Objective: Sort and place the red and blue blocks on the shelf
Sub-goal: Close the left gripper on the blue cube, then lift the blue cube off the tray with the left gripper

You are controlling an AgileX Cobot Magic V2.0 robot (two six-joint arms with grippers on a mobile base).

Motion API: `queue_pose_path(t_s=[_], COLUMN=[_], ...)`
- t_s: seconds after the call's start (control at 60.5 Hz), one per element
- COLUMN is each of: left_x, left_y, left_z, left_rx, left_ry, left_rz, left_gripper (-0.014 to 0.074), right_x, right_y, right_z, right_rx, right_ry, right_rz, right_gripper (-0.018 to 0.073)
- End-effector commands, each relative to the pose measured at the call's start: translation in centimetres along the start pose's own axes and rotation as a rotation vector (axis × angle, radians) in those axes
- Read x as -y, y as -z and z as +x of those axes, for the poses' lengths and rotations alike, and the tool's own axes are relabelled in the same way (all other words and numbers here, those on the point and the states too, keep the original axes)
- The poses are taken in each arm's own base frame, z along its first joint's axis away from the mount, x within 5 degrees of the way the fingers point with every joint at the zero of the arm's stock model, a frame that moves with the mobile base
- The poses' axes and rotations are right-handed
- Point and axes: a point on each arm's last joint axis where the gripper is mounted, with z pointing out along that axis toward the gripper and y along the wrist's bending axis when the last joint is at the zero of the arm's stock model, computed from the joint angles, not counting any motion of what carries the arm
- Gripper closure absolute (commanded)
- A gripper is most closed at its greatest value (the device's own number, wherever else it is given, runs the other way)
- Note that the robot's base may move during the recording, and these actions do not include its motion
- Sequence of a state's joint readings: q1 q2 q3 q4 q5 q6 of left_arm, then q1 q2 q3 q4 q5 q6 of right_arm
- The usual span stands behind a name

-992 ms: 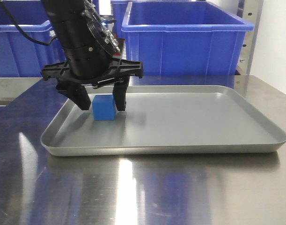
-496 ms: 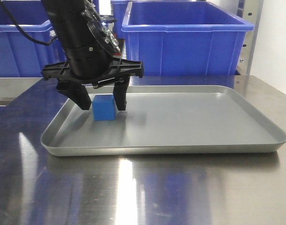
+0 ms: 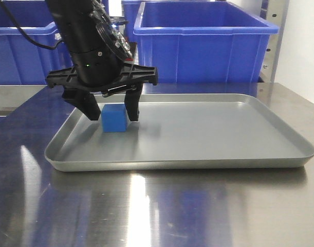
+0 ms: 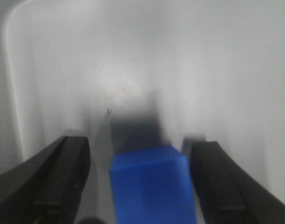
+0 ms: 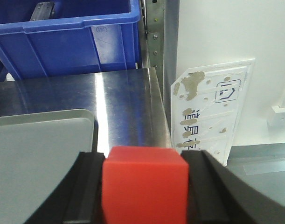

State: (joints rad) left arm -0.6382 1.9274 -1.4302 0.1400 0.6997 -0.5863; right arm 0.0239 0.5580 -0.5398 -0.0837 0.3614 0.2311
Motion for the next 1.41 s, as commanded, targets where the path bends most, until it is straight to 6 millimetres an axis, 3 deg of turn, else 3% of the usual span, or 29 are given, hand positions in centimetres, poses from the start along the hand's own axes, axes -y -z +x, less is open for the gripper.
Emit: queue_pose_path(t_s=[0.0,0.612,0.728,0.909,1.207,1.389], left_x=[0.7,0.7,0.6,0.6,0.6,0.2], left_y=[2.8,2.8,2.8,2.8,3.3,5.6], left_z=[-1.5,-1.5,-1.4,-1.2,-1.3,-1.9], left_rx=[0.106,0.104,0.092,0.075,0.081,0.136], left_ry=[0.014,0.013,0.014,0.019,0.027,0.04], left_rz=[0.062,0.059,0.054,0.047,0.057,0.082], left_gripper=[0.0084,0.0128,0.0239,0.0488,0.0478,0.0478], right_x=[-0.2,-0.2,-0.2,-0.2,-0.2,-0.2], right_y=[0.4,0.4,0.4,0.4,0.4,0.4], right_z=[-1.7,-1.7,-1.7,-1.7,-1.7,-1.7], right_rx=[0.121,0.121,0.121,0.121,0.121,0.121], right_ry=[0.017,0.017,0.017,0.017,0.017,0.017], right_rz=[-0.015,-0.015,-0.015,-0.015,-0.015,-0.015], right_gripper=[0.0498,0.0498,0.0498,0.0498,0.0498,0.0498])
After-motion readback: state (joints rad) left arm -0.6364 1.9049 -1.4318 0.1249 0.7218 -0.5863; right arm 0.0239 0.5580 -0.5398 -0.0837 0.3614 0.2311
